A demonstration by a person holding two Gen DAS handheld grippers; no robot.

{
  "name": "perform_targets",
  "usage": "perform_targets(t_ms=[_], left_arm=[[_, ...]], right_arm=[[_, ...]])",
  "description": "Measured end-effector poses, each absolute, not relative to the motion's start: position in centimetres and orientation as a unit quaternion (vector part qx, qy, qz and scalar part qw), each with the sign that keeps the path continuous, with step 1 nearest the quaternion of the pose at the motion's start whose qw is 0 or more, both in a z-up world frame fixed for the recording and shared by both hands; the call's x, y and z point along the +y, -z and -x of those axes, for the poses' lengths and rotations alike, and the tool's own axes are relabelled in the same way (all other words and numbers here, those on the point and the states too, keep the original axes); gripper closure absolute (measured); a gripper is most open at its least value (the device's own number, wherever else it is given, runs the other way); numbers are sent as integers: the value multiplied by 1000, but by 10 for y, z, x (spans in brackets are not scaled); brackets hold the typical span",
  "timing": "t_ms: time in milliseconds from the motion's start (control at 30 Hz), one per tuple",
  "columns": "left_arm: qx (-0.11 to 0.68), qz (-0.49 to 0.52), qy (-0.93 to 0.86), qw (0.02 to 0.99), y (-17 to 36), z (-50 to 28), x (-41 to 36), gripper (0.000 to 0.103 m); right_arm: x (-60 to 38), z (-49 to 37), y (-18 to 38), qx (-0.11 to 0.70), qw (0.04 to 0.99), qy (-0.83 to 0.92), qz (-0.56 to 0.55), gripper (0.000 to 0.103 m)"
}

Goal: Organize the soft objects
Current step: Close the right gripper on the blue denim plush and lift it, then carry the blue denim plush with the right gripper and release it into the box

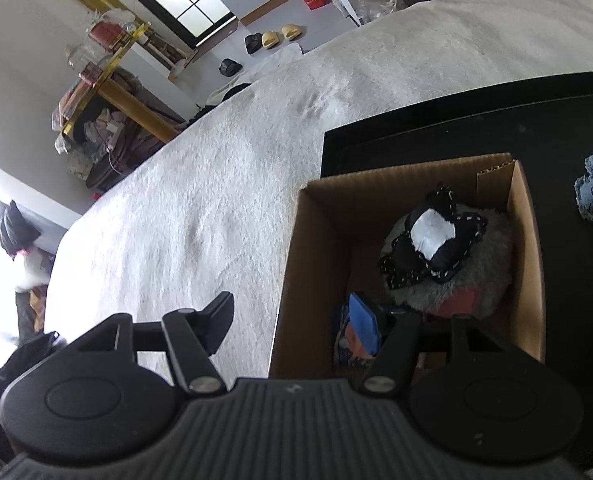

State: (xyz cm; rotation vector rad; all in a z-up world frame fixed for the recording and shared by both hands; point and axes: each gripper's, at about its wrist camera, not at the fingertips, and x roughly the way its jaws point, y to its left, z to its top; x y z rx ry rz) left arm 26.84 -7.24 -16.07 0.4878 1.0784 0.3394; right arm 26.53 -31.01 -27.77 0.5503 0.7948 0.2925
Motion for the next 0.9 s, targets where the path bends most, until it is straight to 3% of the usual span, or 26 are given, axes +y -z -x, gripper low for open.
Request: perform_targets(t_ms=[900], left_arm=[[503, -159, -92, 845, 145, -213, -17, 41]], right_arm=[[-301, -199, 215, 357, 912, -113, -169, 93]])
